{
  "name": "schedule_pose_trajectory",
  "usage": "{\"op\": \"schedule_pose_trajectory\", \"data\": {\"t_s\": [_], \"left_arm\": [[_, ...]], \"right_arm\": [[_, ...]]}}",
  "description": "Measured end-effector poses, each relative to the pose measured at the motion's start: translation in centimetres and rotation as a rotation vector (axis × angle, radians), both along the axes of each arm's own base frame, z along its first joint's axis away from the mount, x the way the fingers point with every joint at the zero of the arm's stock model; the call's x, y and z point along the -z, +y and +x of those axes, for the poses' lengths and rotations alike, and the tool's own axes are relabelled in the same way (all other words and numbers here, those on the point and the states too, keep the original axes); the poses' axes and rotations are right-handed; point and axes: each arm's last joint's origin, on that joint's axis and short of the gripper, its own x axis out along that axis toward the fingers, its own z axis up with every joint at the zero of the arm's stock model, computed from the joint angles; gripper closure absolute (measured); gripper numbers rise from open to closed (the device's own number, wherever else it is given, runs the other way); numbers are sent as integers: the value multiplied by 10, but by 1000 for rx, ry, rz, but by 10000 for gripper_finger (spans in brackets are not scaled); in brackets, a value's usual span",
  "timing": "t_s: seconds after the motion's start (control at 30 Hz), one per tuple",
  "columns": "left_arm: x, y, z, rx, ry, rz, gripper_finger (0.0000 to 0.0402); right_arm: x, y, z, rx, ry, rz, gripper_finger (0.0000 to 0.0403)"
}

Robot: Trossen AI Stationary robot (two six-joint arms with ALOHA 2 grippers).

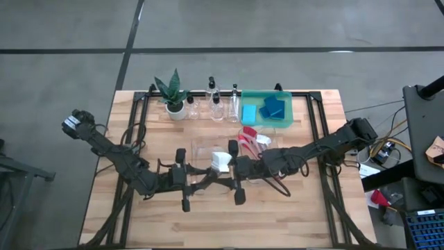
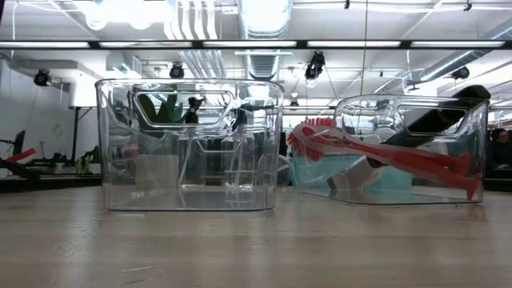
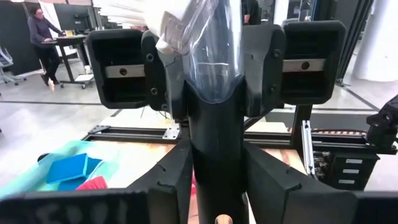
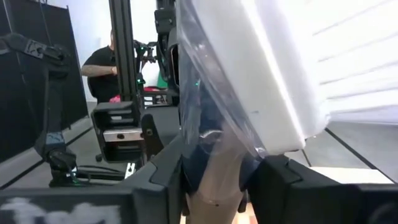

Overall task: Pick & Place Kitchen Sink Supplies
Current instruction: Put the black dish brush into the right transparent bin

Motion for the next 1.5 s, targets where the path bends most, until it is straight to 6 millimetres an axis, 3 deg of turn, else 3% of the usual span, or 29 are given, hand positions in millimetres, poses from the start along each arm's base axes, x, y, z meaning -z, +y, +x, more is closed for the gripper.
{"op": "schedule_pose_trajectory", "data": {"t_s": [0.2, 0.37, 0.67, 0.83, 1.1, 1.23, 1.5], "left_arm": [[5, 0, 0, 2, 25, 27, 227], [5, 1, -6, 9, 63, 62, 195], [8, 9, -17, -2, 148, 62, 190], [9, 10, -18, -5, 161, 71, 190], [10, 10, -19, -6, 170, 79, 190], [10, 10, -19, -6, 172, 80, 190], [12, 10, -19, -8, 193, 91, 190]], "right_arm": [[-2, -2, -5, 5, 47, 1, 282], [-9, -10, -23, 37, 175, 52, 269], [-15, -45, -75, 297, 548, 204, 279], [-4, -65, -88, 441, 710, 241, 270], [28, -99, -77, 629, 931, 298, 273], [39, -113, -69, 641, 989, 399, 273], [60, -126, -56, 679, 1070, 447, 262]]}}
